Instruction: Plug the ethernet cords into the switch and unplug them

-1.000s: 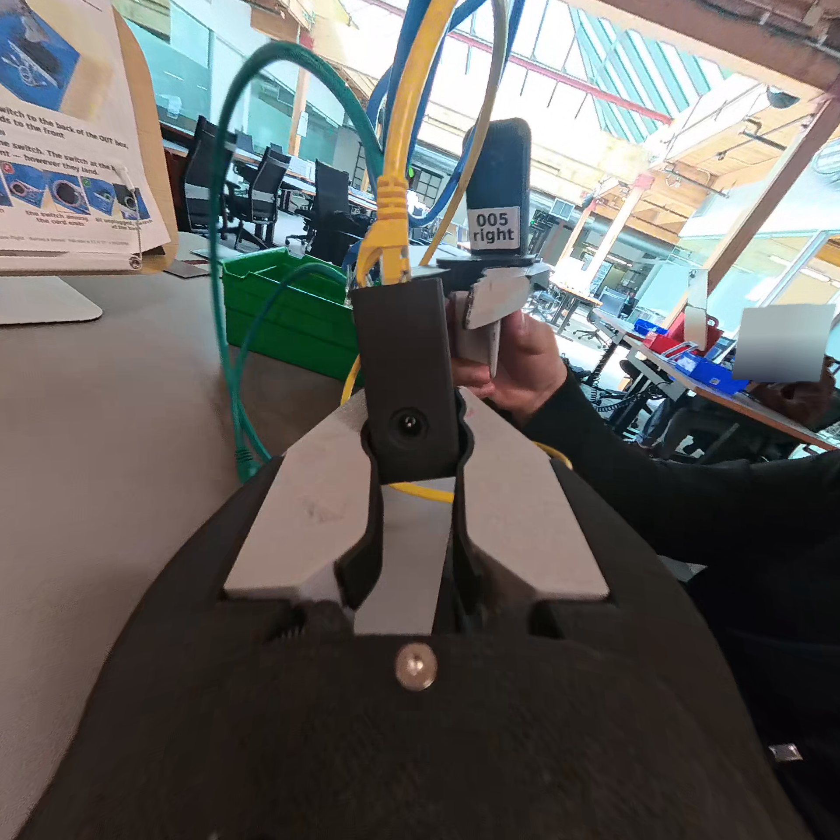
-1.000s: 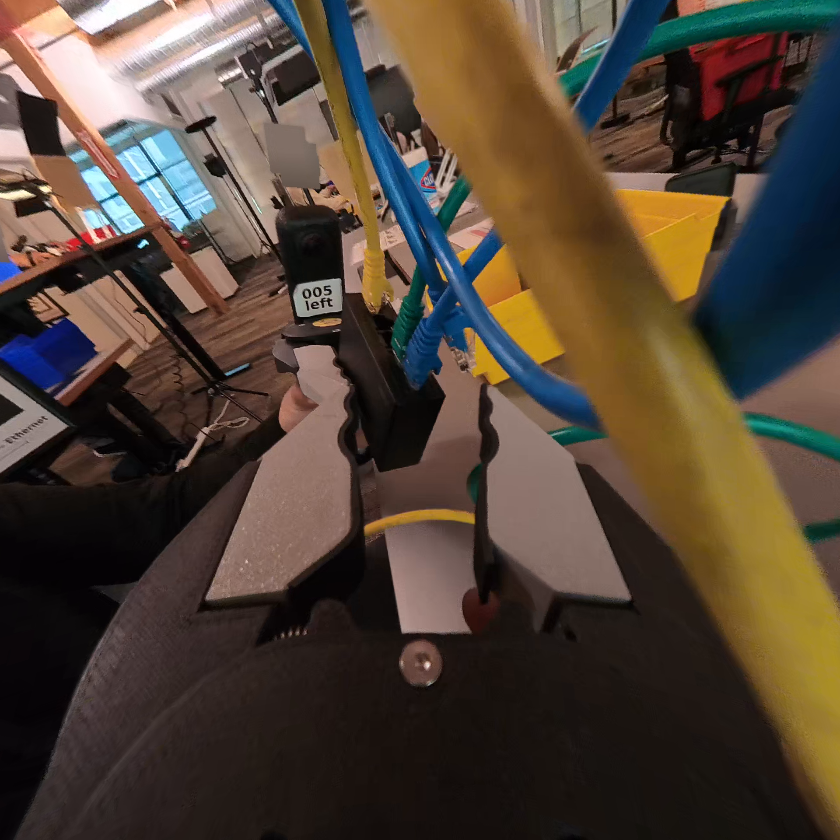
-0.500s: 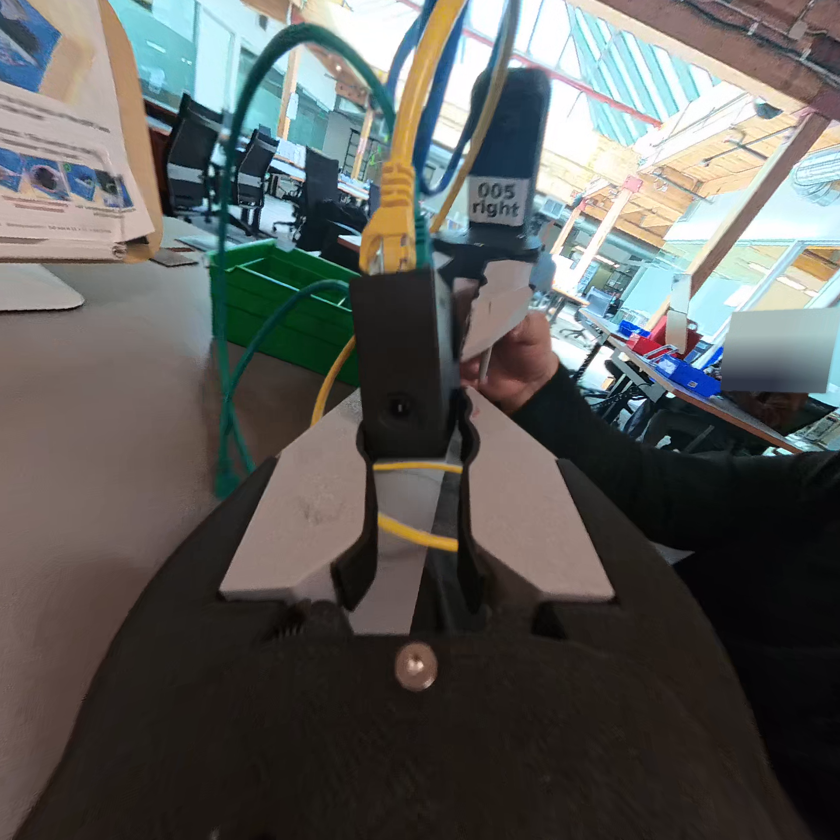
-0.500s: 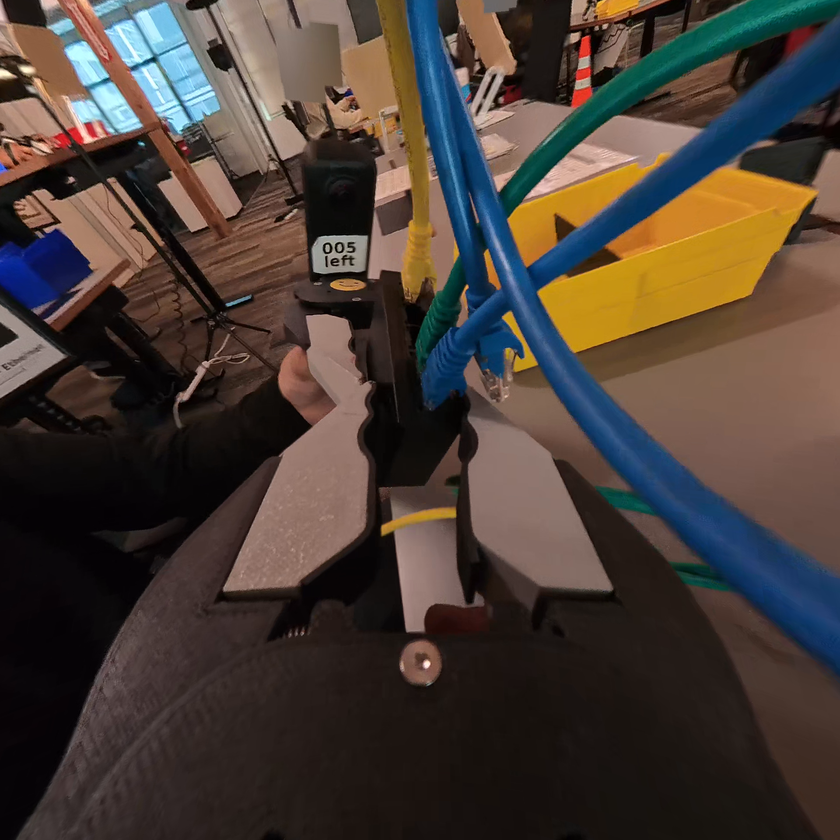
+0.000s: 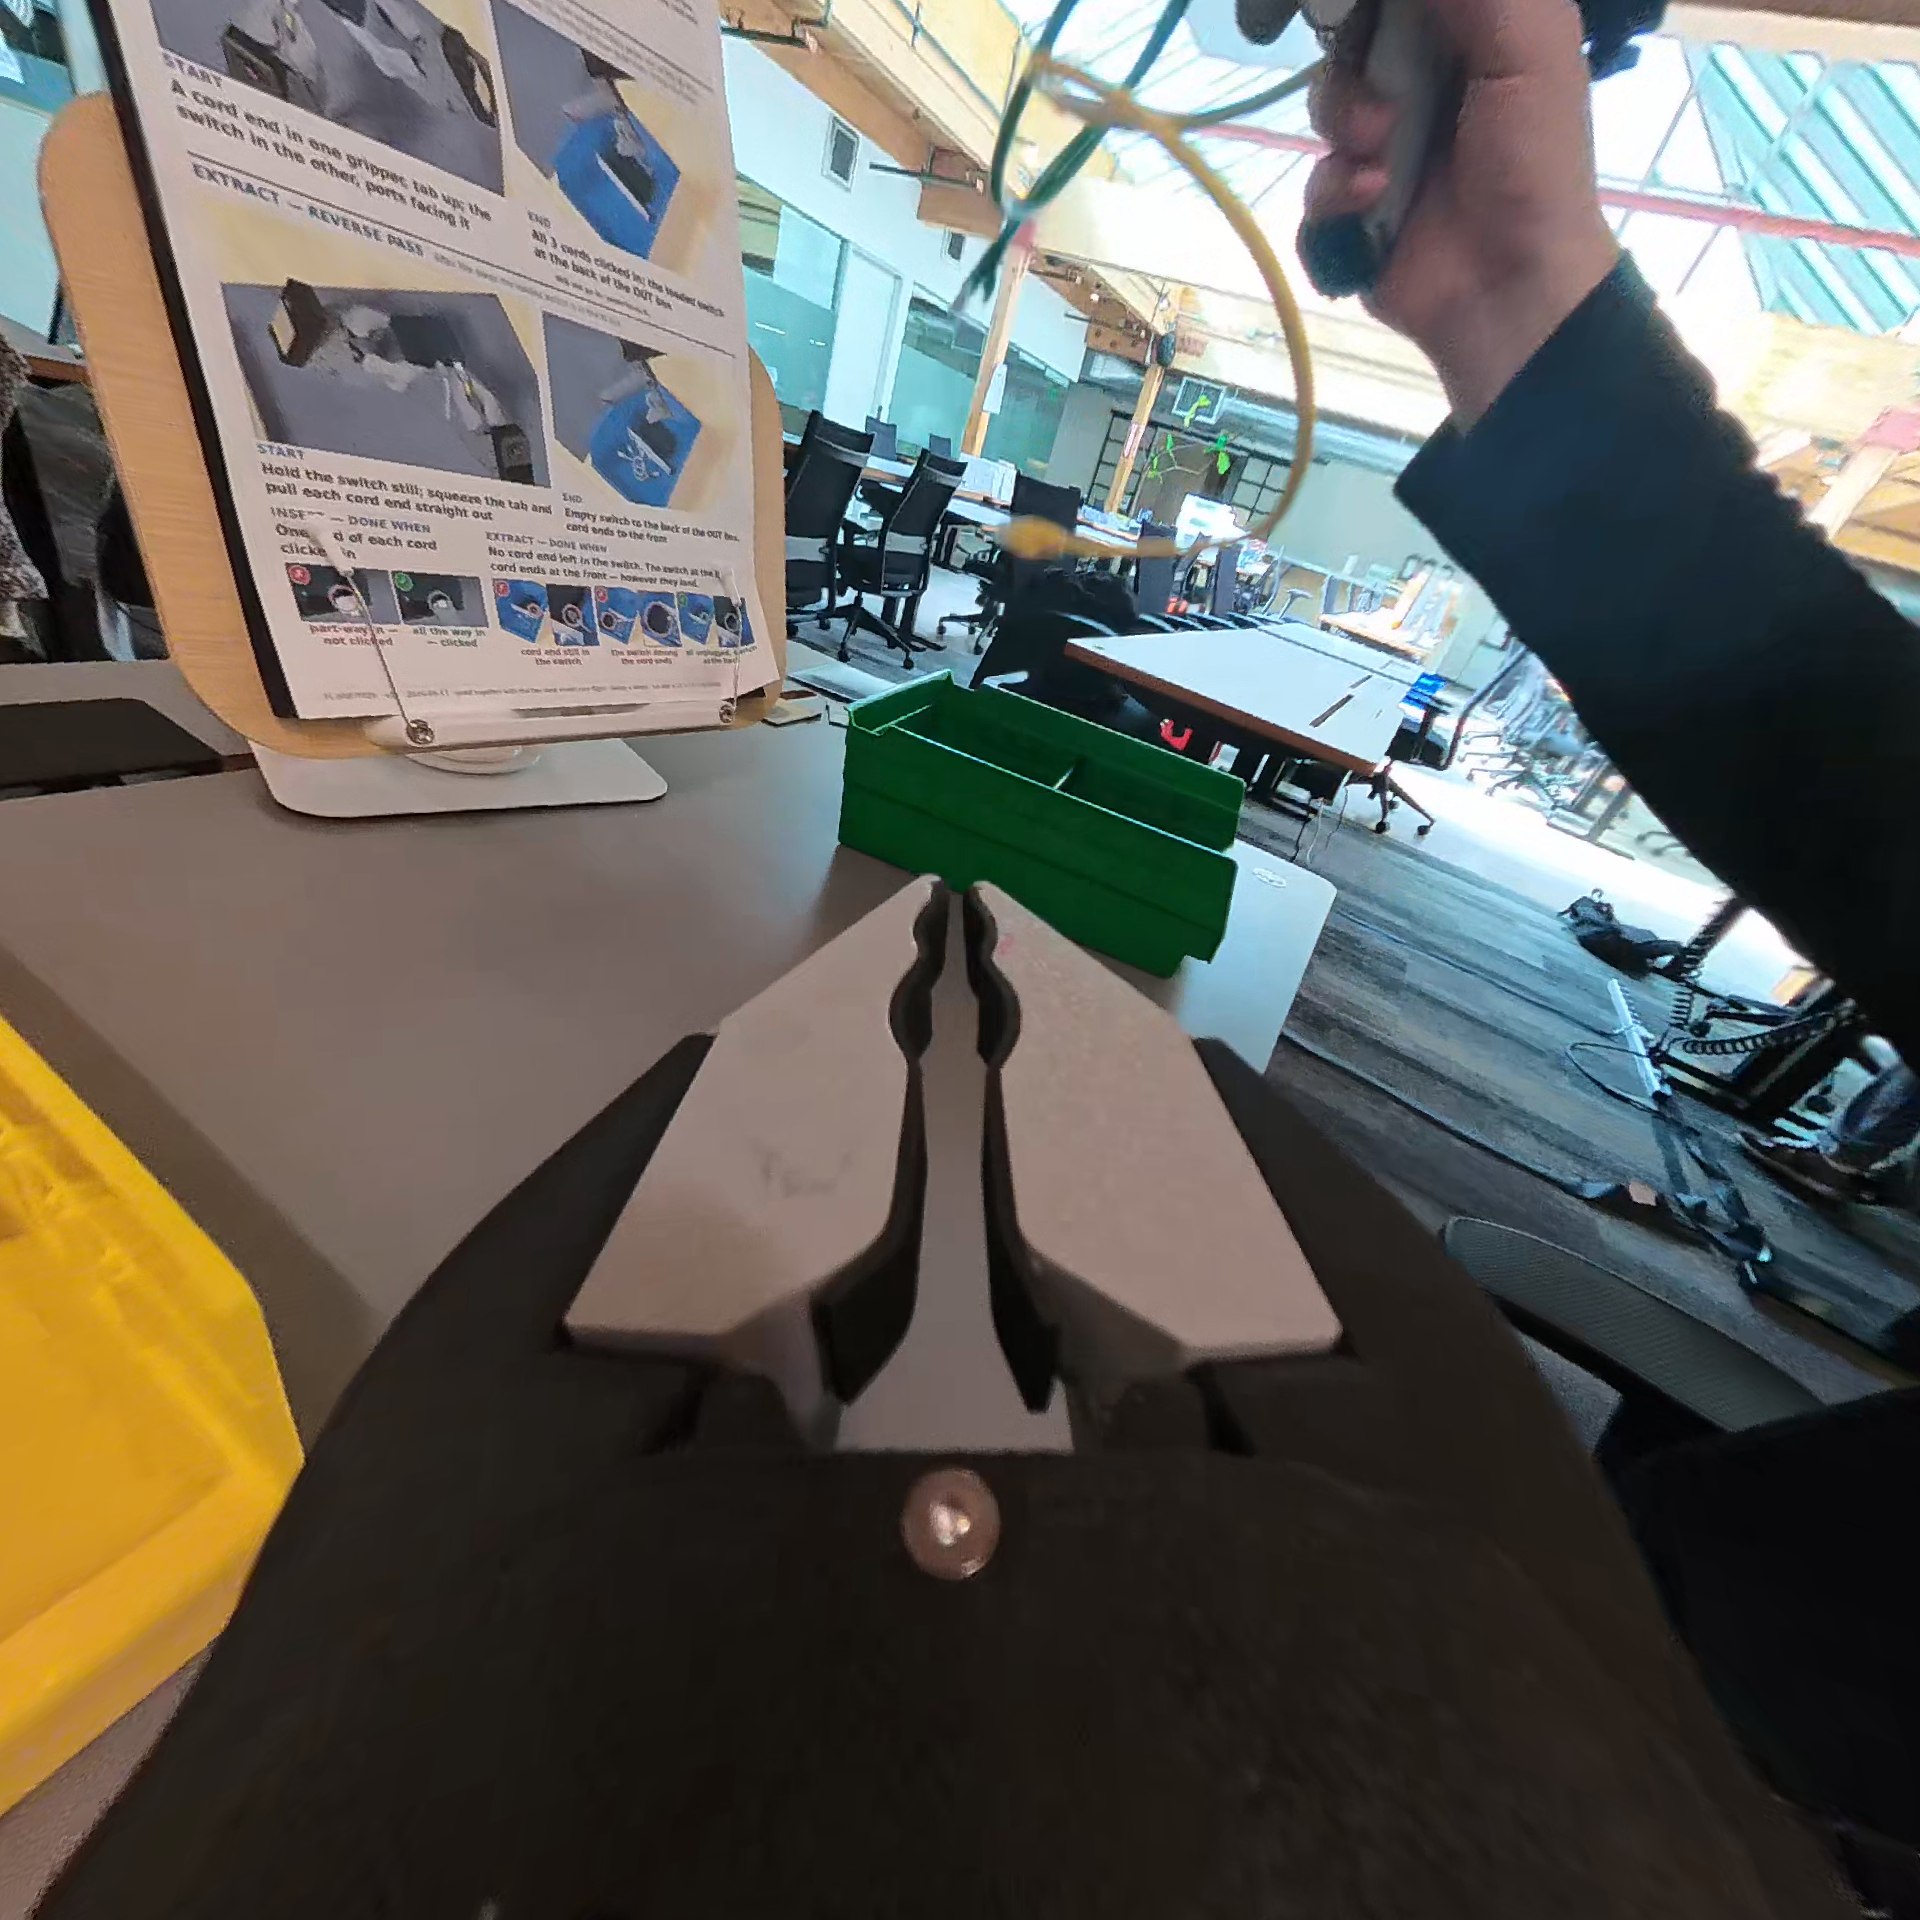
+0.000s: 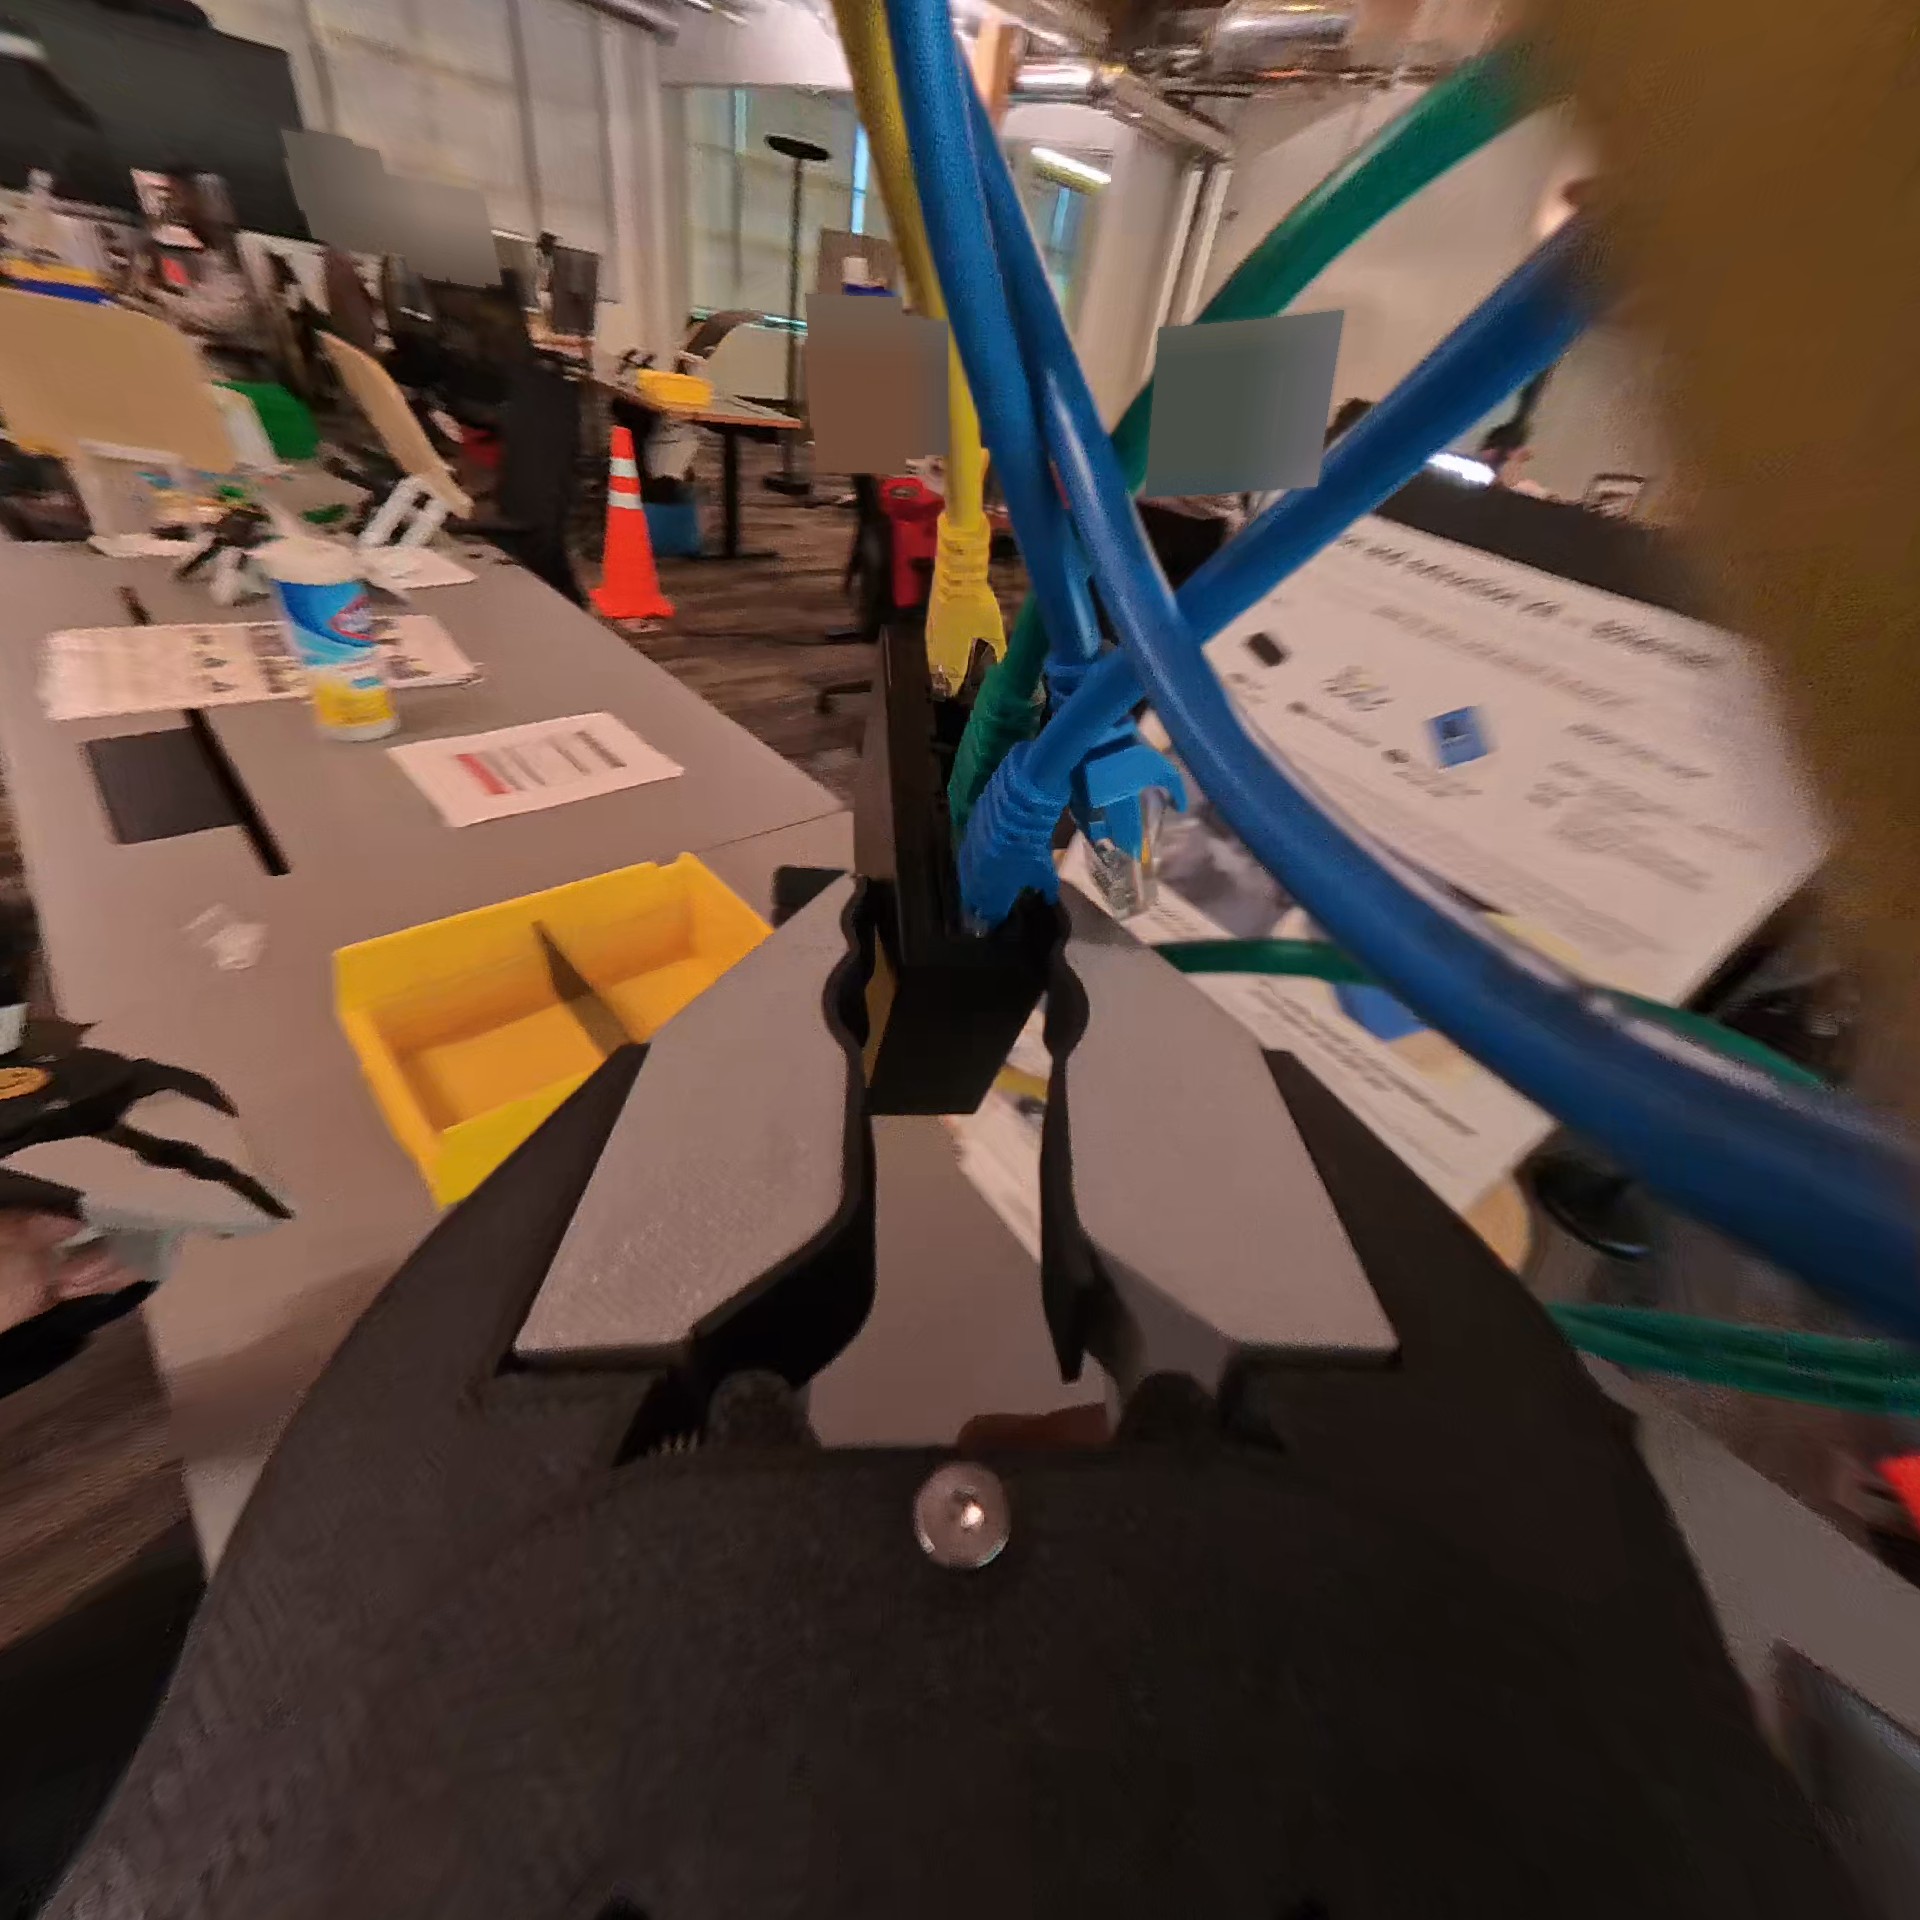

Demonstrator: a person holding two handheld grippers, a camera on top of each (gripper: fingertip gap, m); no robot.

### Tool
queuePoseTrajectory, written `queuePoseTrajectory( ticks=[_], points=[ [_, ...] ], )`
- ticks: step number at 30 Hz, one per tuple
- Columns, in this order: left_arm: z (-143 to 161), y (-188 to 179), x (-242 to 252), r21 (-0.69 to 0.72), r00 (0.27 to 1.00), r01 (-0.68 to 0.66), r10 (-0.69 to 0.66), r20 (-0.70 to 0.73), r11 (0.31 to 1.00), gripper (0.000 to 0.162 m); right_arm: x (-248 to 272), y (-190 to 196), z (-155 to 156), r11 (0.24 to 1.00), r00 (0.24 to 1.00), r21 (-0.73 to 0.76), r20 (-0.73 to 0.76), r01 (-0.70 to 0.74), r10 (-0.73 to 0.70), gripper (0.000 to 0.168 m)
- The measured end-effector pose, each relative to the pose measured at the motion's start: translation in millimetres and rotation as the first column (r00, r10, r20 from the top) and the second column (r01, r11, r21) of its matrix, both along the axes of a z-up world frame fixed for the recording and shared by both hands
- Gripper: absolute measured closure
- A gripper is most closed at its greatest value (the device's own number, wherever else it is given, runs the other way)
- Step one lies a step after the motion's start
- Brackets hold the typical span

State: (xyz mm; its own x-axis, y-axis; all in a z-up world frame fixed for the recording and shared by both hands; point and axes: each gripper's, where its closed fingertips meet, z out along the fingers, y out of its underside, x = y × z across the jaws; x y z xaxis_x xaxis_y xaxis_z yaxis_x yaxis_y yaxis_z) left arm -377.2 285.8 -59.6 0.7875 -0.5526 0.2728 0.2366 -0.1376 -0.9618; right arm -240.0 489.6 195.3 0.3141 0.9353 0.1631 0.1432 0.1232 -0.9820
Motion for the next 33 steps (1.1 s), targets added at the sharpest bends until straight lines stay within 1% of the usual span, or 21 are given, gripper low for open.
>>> queuePoseTrajectory(
  ticks=[1,3,5,7,9,10,12,13,14,15,16,17,19,21,23,26,28,30,31,33],
  points=[
    [-0.4,0.0,-0.9,-0.006,1.0,0.006,-0.006,0.013,1.0,0.162,9.8,9.7,6.8,0.999,0.999,0.014,0.012,0.035,-0.035,0.142],
    [-1.3,0.0,-2.0,-0.017,0.999,0.02,-0.02,0.038,1.0,0.162,31.5,32.6,3.8,0.993,0.992,0.04,0.054,0.114,-0.117,0.141],
    [0.6,-1.0,-0.8,-0.01,0.998,0.031,-0.03,0.048,0.999,0.162,53.0,54.5,-18.1,0.986,0.982,0.047,0.09,0.16,-0.164,0.141],
    [1.3,-0.4,-0.2,-0.006,1.0,0.014,-0.014,0.028,1.0,0.162,71.7,78.5,-60.2,0.984,0.976,-0.003,0.126,0.179,-0.177,0.141],
    [2.6,-1.2,4.2,-0.002,1.0,0.017,-0.017,0.011,1.0,0.162,90.3,105.8,-120.2,0.975,0.959,-0.075,0.209,0.21,-0.191,0.141],
    [3.4,-1.5,6.1,0.001,1.0,0.015,-0.015,0.006,1.0,0.162,99.9,117.7,-152.2,0.972,0.945,-0.082,0.263,0.222,-0.194,0.141],
    [8.1,-0.7,7.3,0.03,1.0,-0.009,0.009,0.011,1.0,0.162,124.3,143.9,-207.4,0.957,0.892,0.004,0.361,0.29,-0.271,0.141],
    [10.1,-0.5,8.3,0.044,1.0,-0.017,0.017,0.015,0.999,0.162,133.8,153.9,-227.9,0.95,0.875,0.036,0.38,0.312,-0.301,0.141],
    [10.3,0.2,10.0,0.049,1.0,-0.021,0.02,0.008,0.999,0.162,139.6,160.5,-243.8,0.947,0.872,0.027,0.382,0.321,-0.307,0.142],
    [9.0,1.0,11.8,0.047,1.0,-0.021,0.022,-0.007,0.999,0.162,143.5,166.1,-253.6,0.944,0.876,0.004,0.372,0.331,-0.309,0.141],
    [6.3,2.2,13.3,0.039,0.999,-0.023,0.024,-0.024,0.999,0.162,146.8,172.3,-255.7,0.937,0.879,-0.01,0.351,0.349,-0.324,0.141],
    [3.4,3.8,13.9,0.03,0.999,-0.029,0.03,-0.039,0.999,0.162,149.9,178.6,-249.6,0.929,0.882,-0.015,0.319,0.371,-0.347,0.141],
    [-1.1,6.6,14.5,0.021,0.998,-0.035,0.036,-0.049,0.999,0.162,150.3,182.6,-219.7,0.931,0.907,-0.013,0.234,0.364,-0.351,0.141],
    [-5.4,9.2,15.6,0.006,0.999,-0.028,0.028,-0.044,1.0,0.162,150.6,183.0,-179.8,0.934,0.914,0.026,0.195,0.357,-0.355,0.142],
    [-10.7,12.1,16.3,-0.009,0.999,-0.022,0.022,-0.043,1.0,0.162,151.0,181.4,-133.3,0.933,0.915,0.082,0.178,0.352,-0.361,0.142],
    [-20.5,17.2,17.1,-0.04,0.998,-0.018,0.016,-0.054,0.999,0.162,146.9,172.0,-63.2,0.946,0.937,0.096,0.14,0.309,-0.32,0.142],
    [-24.3,20.4,16.8,-0.049,0.999,-0.019,0.017,-0.051,0.999,0.162,146.2,172.9,-28.2,0.937,0.935,0.135,0.11,0.321,-0.336,0.142],
    [-27.9,23.3,16.0,-0.058,0.999,-0.019,0.016,-0.052,0.998,0.162,142.5,176.8,-11.0,0.931,0.936,0.173,0.095,0.32,-0.34,0.143],
    [-29.4,24.8,14.9,-0.062,0.998,-0.022,0.019,-0.054,0.998,0.162,140.1,180.6,-9.0,0.929,0.937,0.191,0.088,0.317,-0.338,0.143],
    [-30.5,27.0,11.8,-0.064,0.998,-0.03,0.027,-0.053,0.997,0.162,135.1,192.5,-16.9,0.928,0.94,0.202,0.072,0.314,-0.333,0.142]
  ],
)
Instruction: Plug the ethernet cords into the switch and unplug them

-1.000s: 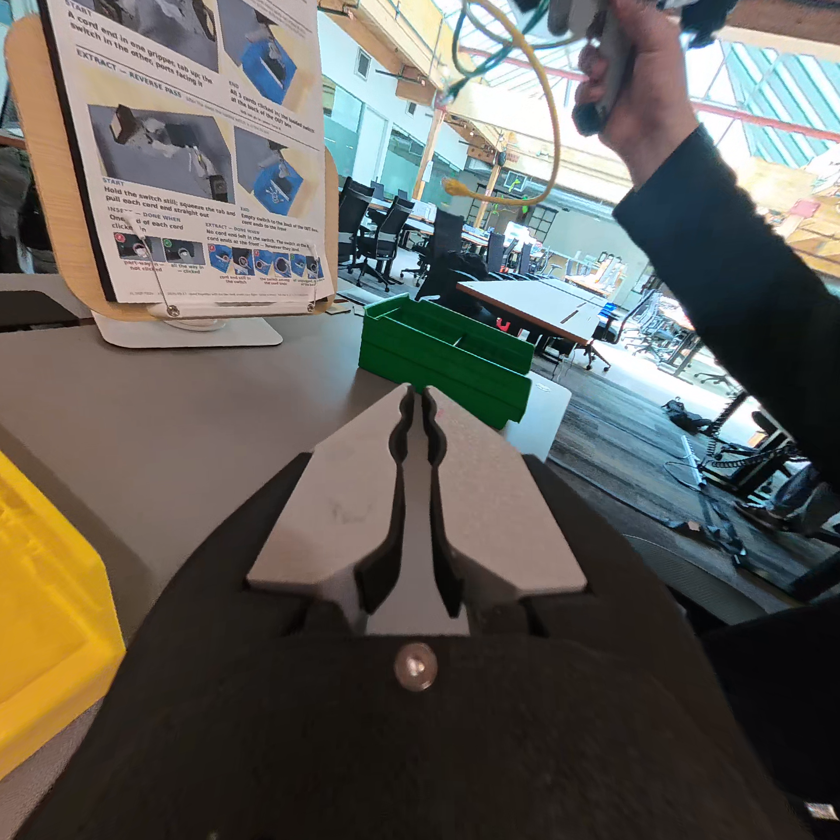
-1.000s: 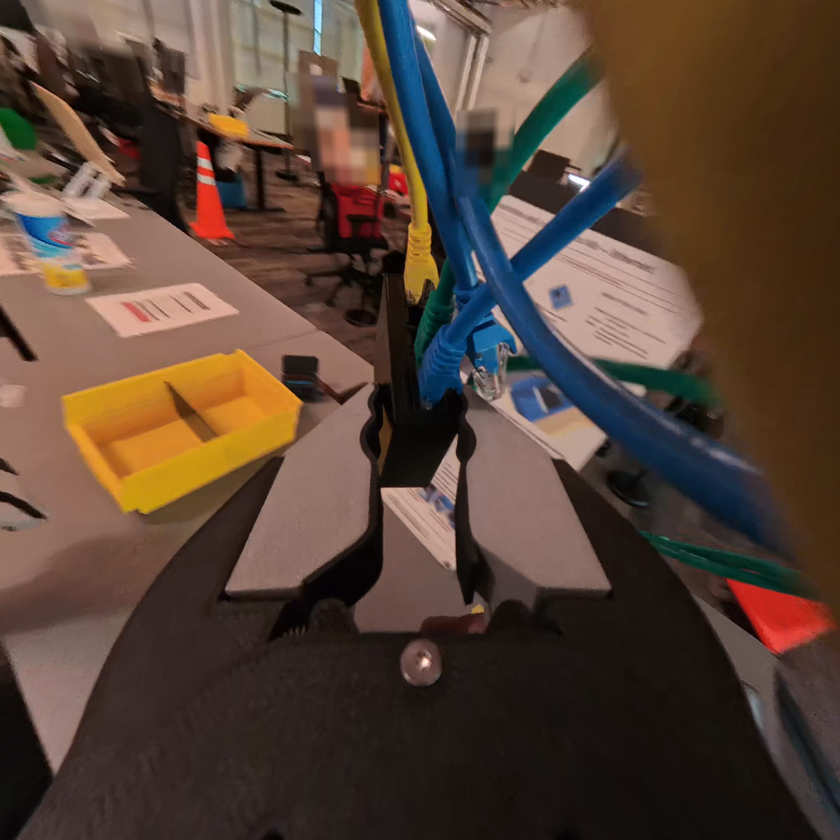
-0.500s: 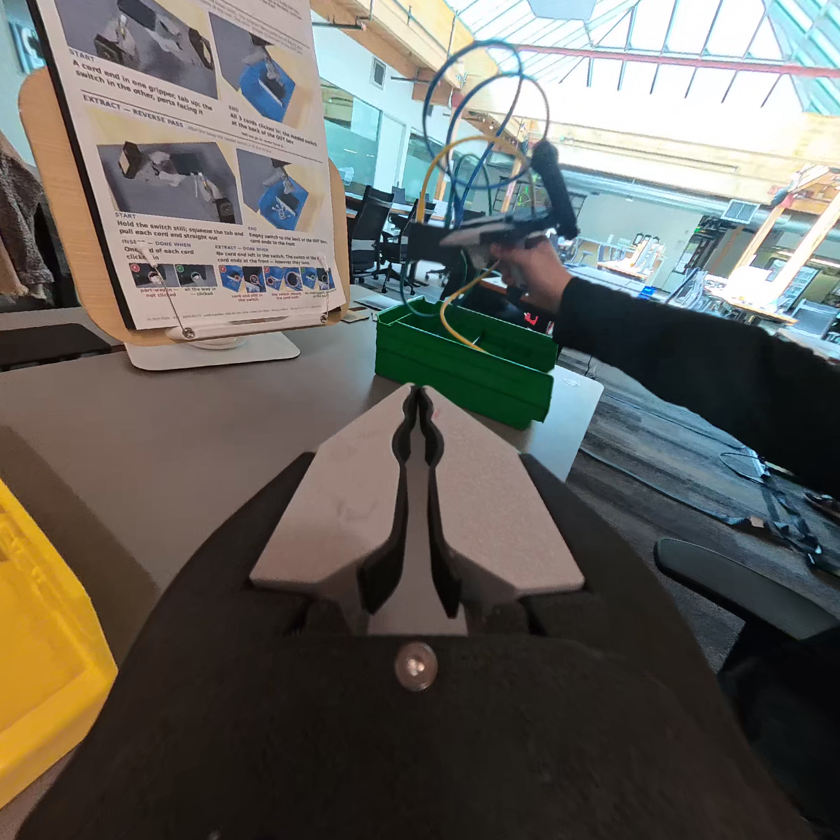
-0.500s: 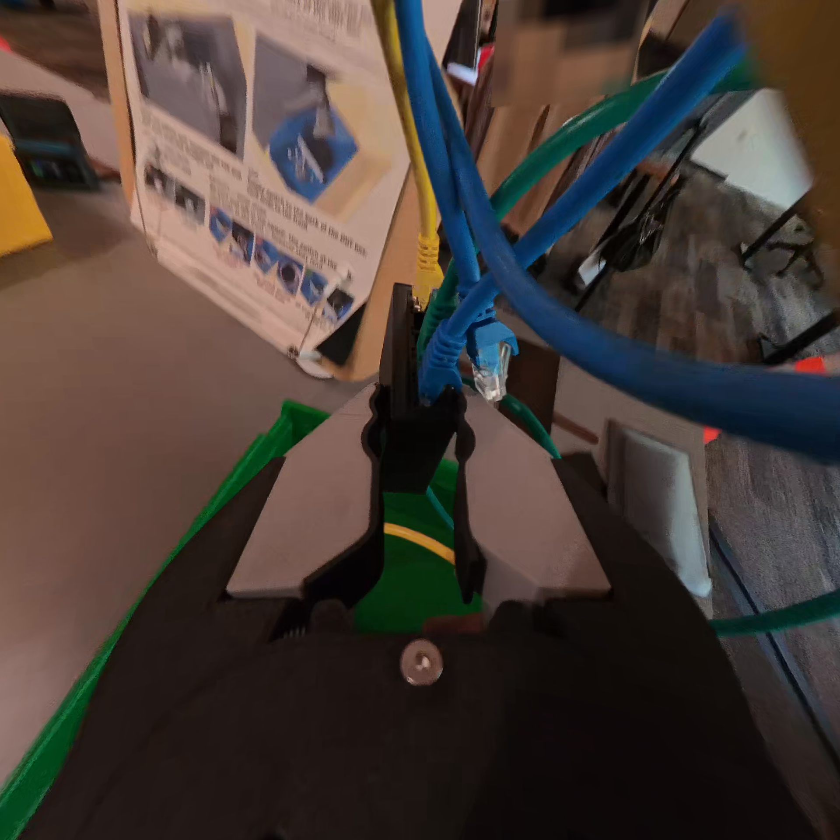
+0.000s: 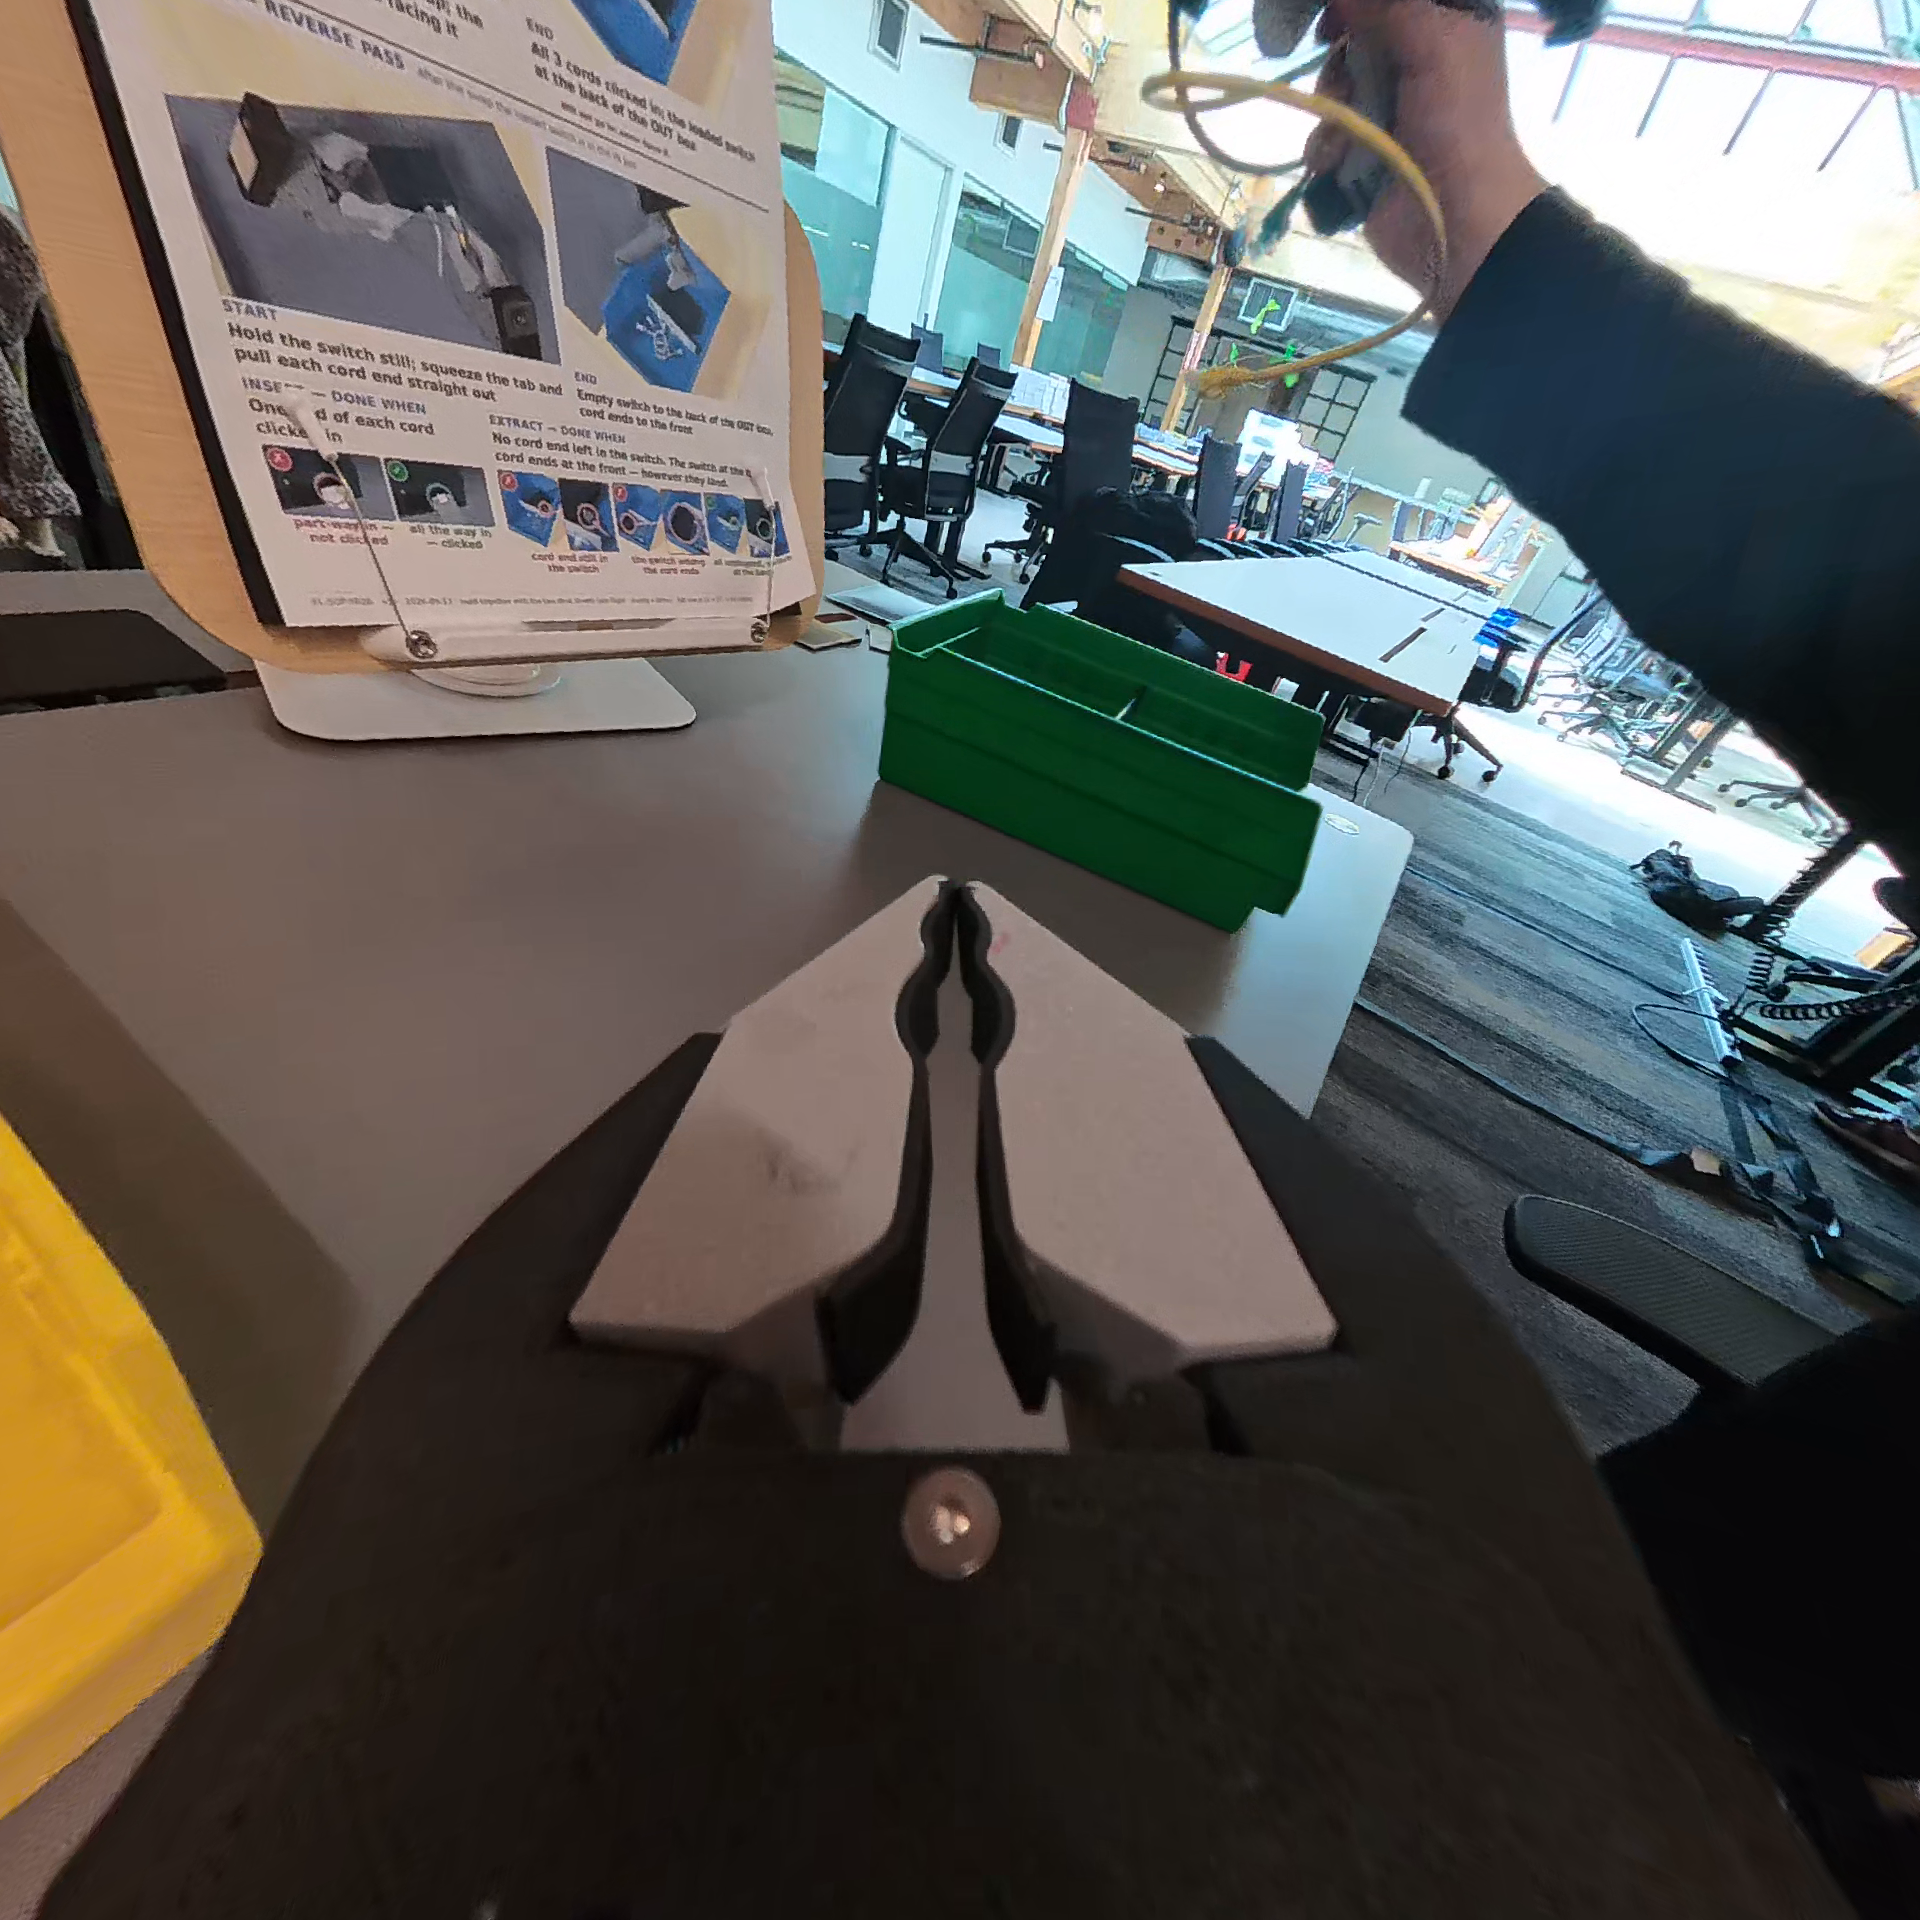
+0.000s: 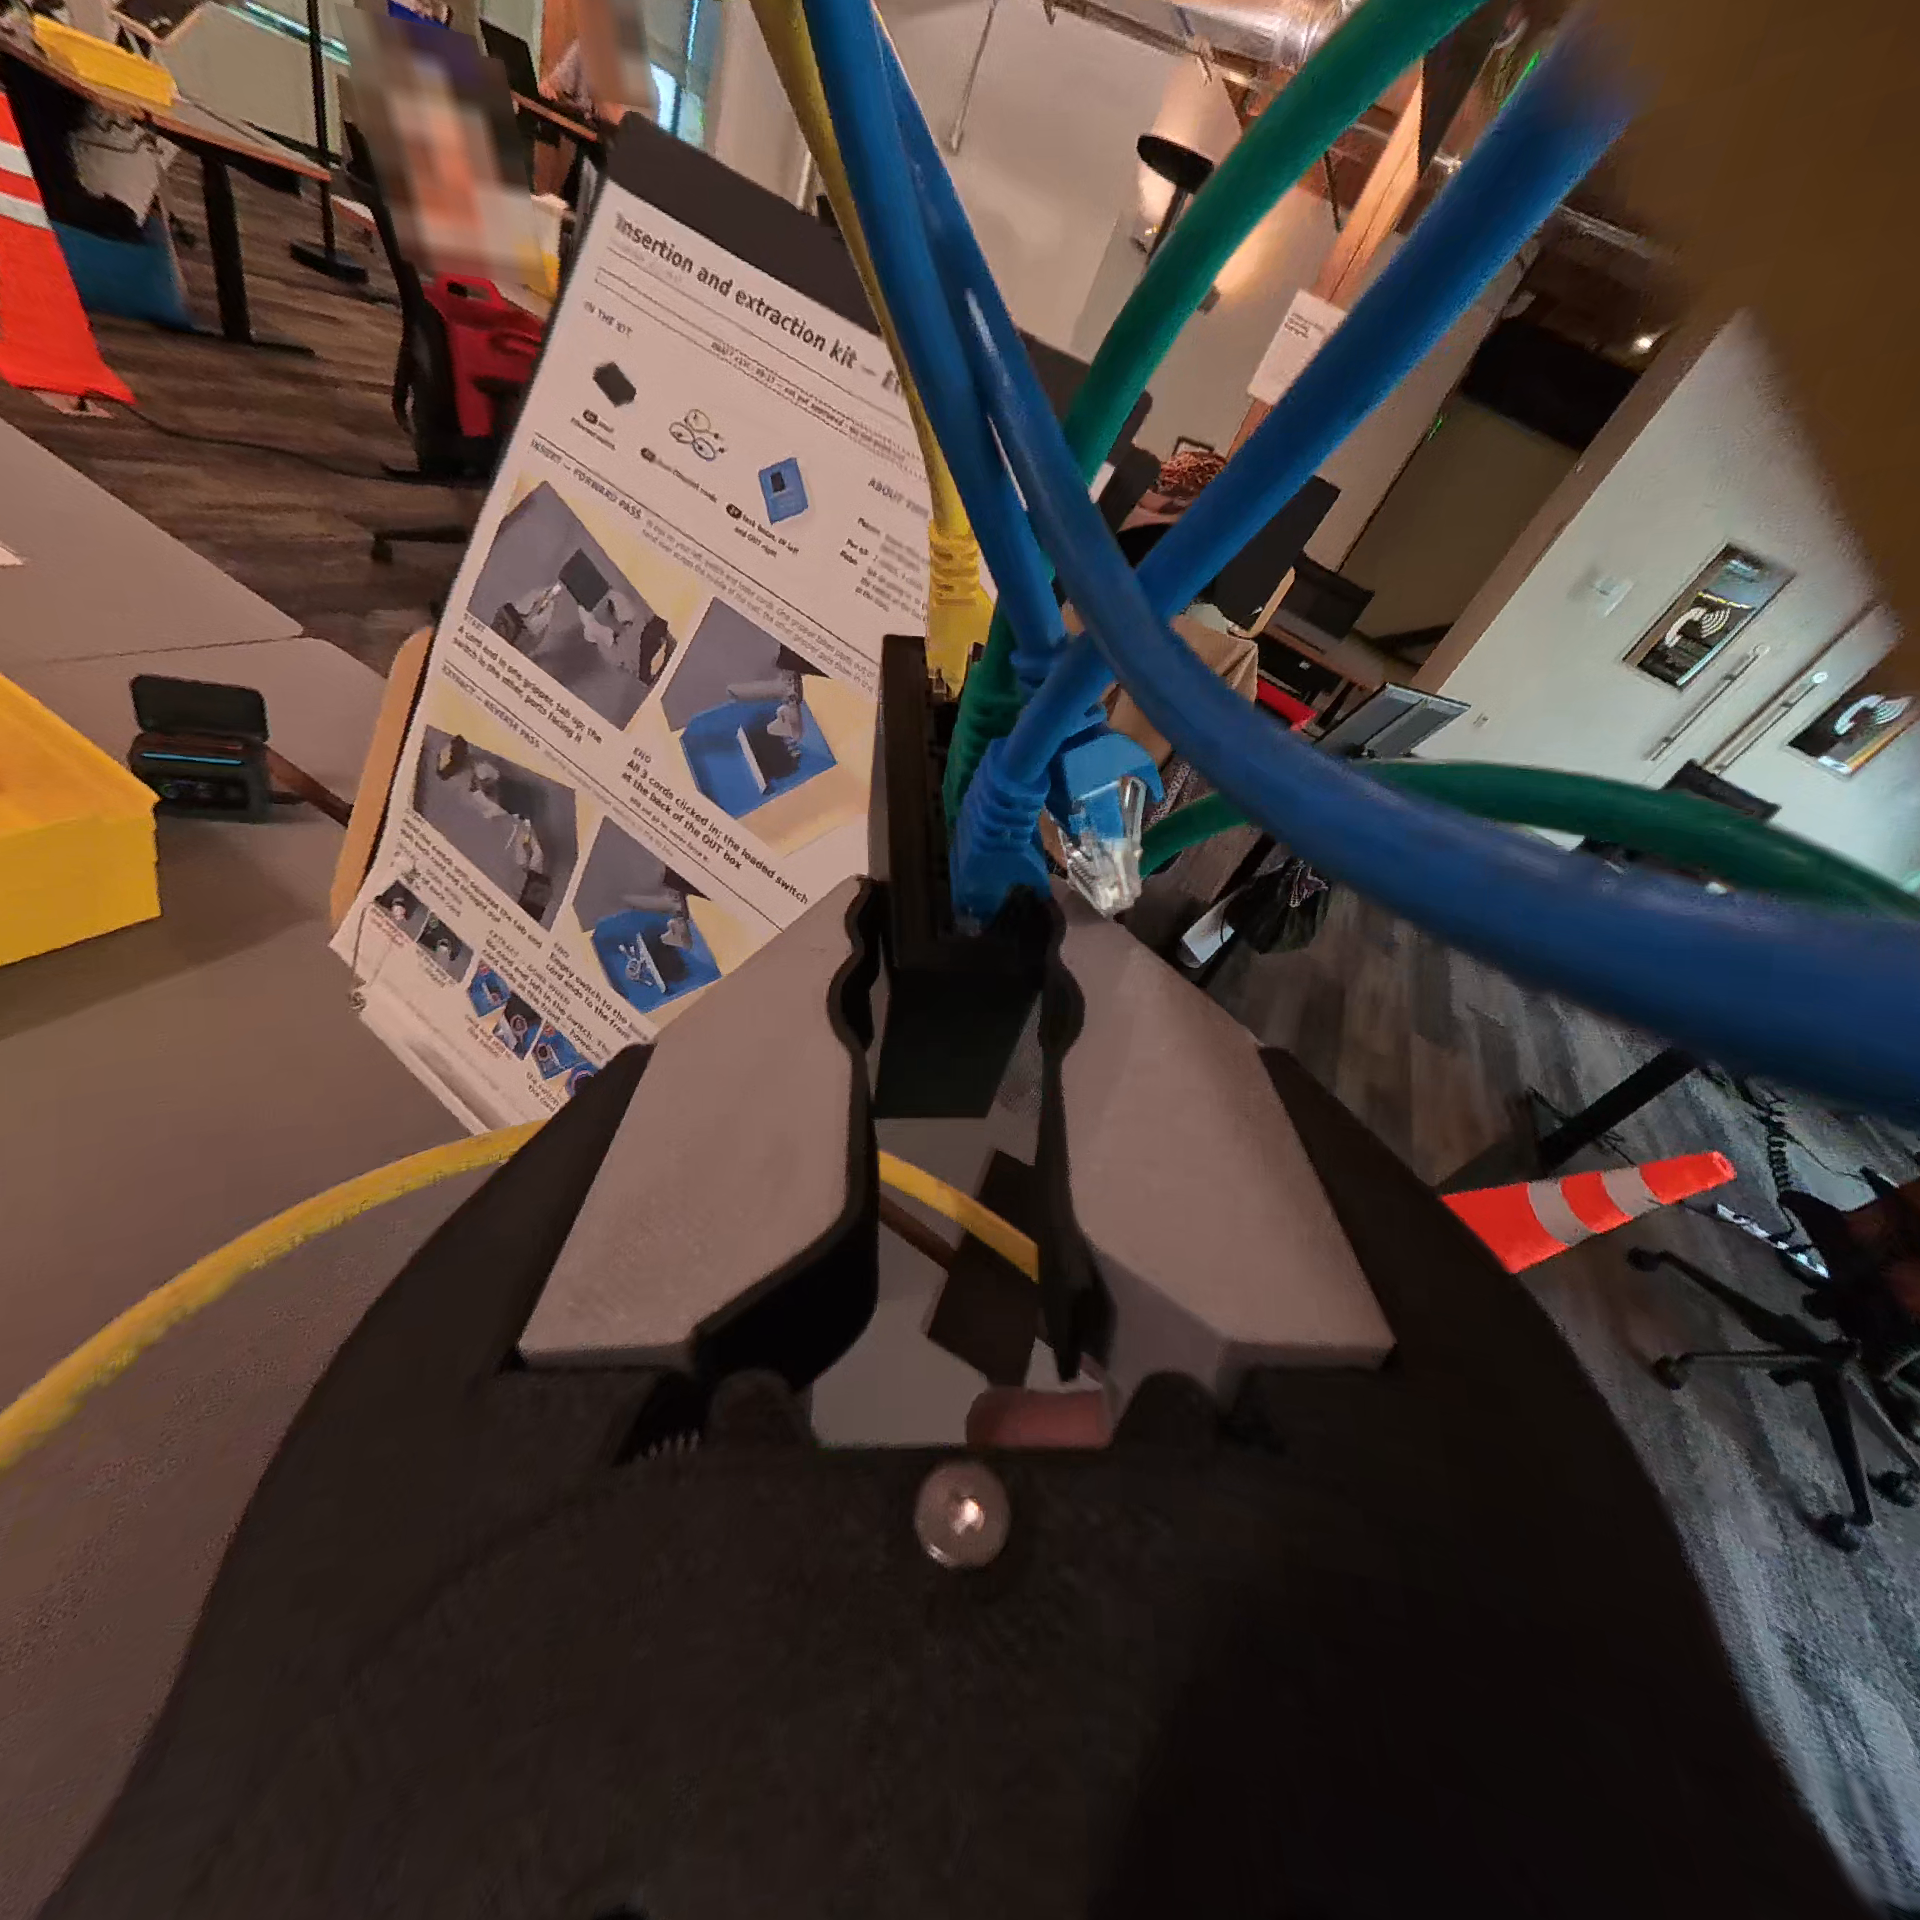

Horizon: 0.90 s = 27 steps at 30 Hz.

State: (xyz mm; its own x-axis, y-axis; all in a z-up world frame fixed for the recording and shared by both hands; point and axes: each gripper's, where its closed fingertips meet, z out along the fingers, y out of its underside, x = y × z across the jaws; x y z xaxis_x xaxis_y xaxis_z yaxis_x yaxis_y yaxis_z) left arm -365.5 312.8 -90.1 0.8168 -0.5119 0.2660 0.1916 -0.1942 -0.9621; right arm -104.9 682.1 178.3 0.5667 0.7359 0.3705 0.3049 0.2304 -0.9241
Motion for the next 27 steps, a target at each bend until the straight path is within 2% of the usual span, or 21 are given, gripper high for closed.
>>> queuePoseTrajectory(
  ticks=[6,12,15,18,22,27],
  points=[
    [-4.5,4.1,-11.1,-0.003,0.999,-0.038,0.038,0.003,0.999,0.162,-13.1,35.6,-69.3,0.99,0.99,-0.102,-0.107,-0.097,0.086,0.142],
    [-12.0,8.2,-14.8,-0.023,0.999,-0.049,0.049,-0.009,0.999,0.162,-13.3,46.3,-125.5,0.966,0.98,-0.2,-0.139,-0.167,0.14,0.142],
    [-13.8,9.2,-13.3,-0.026,0.999,-0.047,0.046,-0.017,0.999,0.162,-7.1,37.2,-165.2,0.947,0.983,-0.267,-0.033,-0.18,0.178,0.142],
    [-15.0,9.8,-8.9,-0.028,0.999,-0.035,0.034,-0.024,0.999,0.162,7.7,15.4,-218.4,0.891,0.953,-0.409,0.133,-0.197,0.272,0.141],
    [-15.7,10.3,-1.3,-0.034,1.0,-0.012,0.011,-0.025,0.999,0.162,45.4,-3.1,-283.5,0.839,0.87,-0.54,0.379,-0.07,0.317,0.141],
    [-11.0,11.7,8.8,-0.022,0.999,0.004,-0.005,-0.039,1.0,0.162,69.1,-25.0,-341.1,0.762,0.757,-0.646,0.515,0.034,0.403,0.141]
  ],
)
